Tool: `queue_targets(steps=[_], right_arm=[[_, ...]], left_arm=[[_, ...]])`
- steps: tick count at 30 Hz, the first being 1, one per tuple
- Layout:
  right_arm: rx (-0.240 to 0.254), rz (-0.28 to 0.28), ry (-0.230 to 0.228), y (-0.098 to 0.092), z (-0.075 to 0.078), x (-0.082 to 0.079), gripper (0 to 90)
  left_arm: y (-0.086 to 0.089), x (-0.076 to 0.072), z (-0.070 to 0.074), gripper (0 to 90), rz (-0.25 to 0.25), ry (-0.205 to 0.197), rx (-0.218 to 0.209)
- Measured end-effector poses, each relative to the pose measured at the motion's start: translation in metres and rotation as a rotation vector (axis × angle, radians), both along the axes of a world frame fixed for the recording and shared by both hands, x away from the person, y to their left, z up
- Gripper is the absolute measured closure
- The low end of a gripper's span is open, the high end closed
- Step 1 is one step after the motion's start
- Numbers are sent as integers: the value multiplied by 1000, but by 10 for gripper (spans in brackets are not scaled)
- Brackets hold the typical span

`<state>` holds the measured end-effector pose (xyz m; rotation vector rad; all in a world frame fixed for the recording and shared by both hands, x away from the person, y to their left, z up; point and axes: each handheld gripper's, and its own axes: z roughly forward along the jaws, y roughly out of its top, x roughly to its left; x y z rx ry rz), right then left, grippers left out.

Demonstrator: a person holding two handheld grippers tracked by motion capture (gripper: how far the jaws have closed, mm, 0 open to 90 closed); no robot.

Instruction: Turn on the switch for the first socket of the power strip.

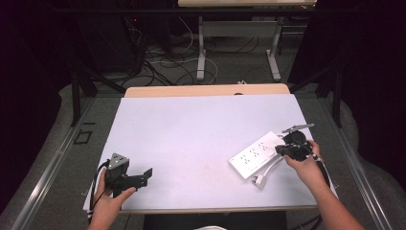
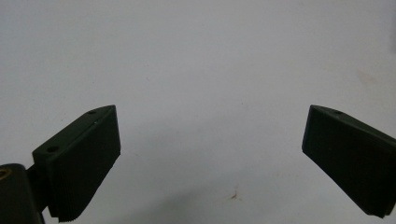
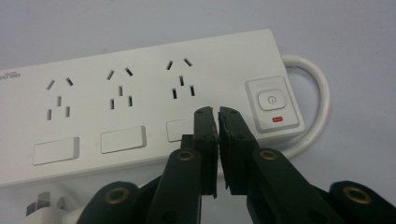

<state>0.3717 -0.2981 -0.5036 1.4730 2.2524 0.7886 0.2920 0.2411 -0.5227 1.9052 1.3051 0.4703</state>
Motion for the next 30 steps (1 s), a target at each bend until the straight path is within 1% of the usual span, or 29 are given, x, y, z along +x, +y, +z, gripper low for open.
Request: queue_targets(steps=[8, 10, 11, 13, 14, 18, 24, 30], right_arm=[[22, -7, 14, 3, -7, 5, 900], [24, 3, 15, 3, -8, 7, 900], [31, -9, 21, 4, -9, 8, 900], [37, -5, 22, 4, -10, 10, 900], [40, -12, 24, 4, -10, 10, 900], [38, -15, 21, 5, -12, 12, 900], [39, -20, 32, 6, -13, 15, 900], [55, -20, 36, 7, -15, 16, 900]], left_arm=[[0, 0, -1, 43, 2, -1, -1], [0, 0, -1, 43, -1, 5, 1], [0, 0, -1, 44, -1, 5, 0], [0, 0, -1, 44, 0, 5, 1], [0, 0, -1, 44, 0, 5, 0], [0, 0, -1, 44, 1, 5, -1], [0, 0, -1, 44, 1, 4, 0], [0, 0, -1, 45, 2, 5, -1]])
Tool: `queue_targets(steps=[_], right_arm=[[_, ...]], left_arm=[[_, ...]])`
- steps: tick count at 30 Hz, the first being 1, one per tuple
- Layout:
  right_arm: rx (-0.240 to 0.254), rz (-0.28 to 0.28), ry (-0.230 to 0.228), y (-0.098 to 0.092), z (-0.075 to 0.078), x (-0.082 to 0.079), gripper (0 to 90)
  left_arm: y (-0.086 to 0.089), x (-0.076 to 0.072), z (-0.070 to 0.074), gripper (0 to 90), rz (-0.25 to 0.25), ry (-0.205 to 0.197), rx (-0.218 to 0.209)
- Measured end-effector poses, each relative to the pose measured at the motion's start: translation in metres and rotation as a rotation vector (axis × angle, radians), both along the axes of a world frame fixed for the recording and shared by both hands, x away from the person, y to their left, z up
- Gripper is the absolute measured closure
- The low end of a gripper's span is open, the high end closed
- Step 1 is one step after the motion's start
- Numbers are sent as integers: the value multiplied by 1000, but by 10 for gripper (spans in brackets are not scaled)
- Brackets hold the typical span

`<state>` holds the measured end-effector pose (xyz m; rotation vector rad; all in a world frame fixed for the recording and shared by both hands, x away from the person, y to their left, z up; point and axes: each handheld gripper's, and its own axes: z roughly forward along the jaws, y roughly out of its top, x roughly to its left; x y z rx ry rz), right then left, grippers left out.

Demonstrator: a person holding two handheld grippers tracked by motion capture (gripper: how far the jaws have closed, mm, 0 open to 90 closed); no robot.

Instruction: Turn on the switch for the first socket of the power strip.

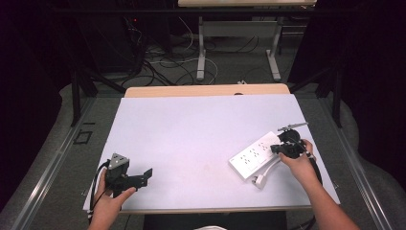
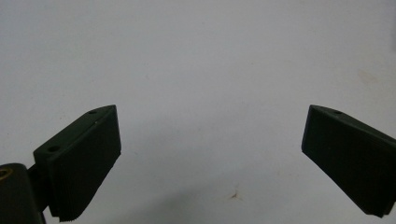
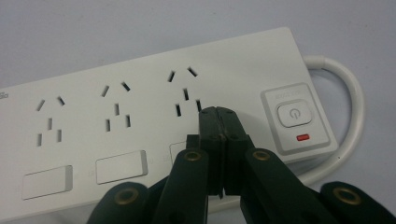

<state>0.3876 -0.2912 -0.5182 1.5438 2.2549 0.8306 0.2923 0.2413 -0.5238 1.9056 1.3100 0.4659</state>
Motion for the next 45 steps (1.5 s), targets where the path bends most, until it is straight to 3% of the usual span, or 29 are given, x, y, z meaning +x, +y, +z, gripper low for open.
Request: queue_targets(steps=[25, 42, 45], right_arm=[[28, -34, -4, 2, -2, -2, 900], [61, -33, -36, -3, -7, -6, 900], [44, -40, -54, -3, -8, -6, 900]], left_arm=[[0, 0, 0, 45, 1, -3, 0], [0, -1, 0, 46, 0, 0, 4], [0, -1, 0, 46, -1, -1, 5]])
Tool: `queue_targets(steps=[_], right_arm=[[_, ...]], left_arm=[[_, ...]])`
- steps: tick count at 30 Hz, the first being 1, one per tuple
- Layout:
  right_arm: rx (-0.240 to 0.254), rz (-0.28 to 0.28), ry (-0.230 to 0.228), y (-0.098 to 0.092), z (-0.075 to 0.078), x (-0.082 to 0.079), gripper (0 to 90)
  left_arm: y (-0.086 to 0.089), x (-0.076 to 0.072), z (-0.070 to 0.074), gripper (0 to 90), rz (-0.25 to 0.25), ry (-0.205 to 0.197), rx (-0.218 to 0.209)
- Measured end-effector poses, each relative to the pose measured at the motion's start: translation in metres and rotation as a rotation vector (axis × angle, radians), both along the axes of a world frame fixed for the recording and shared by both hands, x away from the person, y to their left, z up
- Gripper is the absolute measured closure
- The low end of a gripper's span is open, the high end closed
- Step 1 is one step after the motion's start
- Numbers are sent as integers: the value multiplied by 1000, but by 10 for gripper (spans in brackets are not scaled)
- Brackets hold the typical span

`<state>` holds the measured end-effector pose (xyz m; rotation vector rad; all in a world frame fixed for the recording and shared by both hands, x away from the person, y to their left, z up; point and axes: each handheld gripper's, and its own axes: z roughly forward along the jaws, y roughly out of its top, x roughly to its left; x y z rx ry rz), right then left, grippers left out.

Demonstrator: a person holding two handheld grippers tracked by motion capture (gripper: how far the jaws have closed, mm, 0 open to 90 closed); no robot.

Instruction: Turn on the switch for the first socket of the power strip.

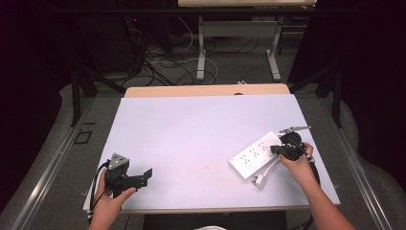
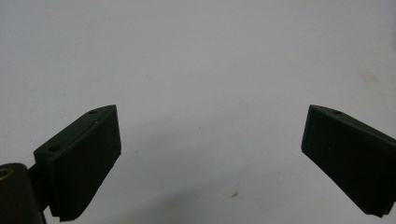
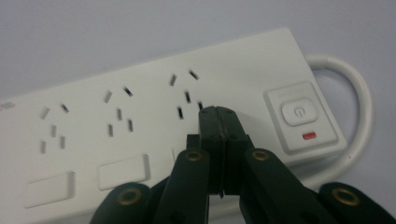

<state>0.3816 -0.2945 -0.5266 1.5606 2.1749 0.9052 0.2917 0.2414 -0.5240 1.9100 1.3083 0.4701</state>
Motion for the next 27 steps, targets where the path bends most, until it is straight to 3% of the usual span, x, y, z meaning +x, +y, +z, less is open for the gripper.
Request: queue_targets(steps=[3, 14, 27], right_arm=[[28, -11, 2, -3, -1, 0, 900], [45, -19, 4, -5, -2, 0, 900], [27, -30, 11, -3, 0, 1, 865]], left_arm=[[0, 0, 0, 46, 2, -1, -2], [0, 0, 0, 46, 3, -1, -3], [0, 1, 0, 47, 3, 1, -1]])
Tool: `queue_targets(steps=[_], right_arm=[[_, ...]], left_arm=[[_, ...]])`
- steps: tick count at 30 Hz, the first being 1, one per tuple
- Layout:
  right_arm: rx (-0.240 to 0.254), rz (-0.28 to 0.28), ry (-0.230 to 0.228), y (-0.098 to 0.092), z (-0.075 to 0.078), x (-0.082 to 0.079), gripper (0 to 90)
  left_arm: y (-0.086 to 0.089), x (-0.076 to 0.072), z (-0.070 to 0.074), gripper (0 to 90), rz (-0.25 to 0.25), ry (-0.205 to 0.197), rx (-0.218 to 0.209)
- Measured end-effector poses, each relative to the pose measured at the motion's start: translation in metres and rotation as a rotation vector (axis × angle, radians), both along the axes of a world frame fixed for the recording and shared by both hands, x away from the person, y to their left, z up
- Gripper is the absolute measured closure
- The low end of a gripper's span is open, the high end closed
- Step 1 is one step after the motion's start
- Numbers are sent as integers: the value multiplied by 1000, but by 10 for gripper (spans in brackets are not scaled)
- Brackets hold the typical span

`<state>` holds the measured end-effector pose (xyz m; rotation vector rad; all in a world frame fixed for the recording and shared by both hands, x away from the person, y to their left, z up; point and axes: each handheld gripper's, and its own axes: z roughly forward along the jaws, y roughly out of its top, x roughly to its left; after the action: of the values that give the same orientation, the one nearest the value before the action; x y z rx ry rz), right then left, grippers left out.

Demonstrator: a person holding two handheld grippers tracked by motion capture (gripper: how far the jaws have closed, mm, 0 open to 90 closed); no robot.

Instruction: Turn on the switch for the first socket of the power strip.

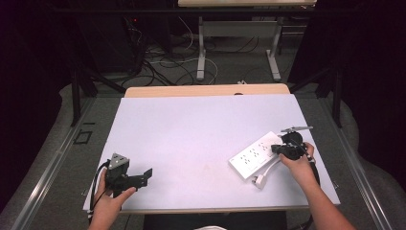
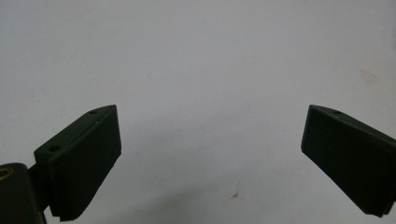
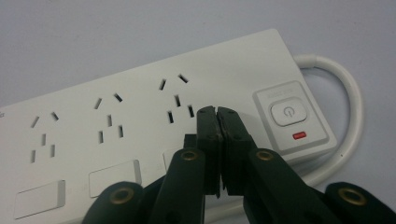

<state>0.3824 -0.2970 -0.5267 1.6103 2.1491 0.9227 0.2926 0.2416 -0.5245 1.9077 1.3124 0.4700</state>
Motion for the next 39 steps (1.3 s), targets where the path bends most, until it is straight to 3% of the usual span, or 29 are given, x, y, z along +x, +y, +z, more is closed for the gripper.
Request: queue_targets(steps=[11, 30, 39], right_arm=[[-7, -23, -10, -1, 2, 0, 730], [-2, 6, -4, -4, 11, 1, 432], [-24, -12, 8, -4, 17, -1, 376]], left_arm=[[1, 0, 0, 48, -7, 4, 5], [0, 0, 0, 48, 4, -4, -4], [0, 0, 0, 48, 0, 0, -2]])
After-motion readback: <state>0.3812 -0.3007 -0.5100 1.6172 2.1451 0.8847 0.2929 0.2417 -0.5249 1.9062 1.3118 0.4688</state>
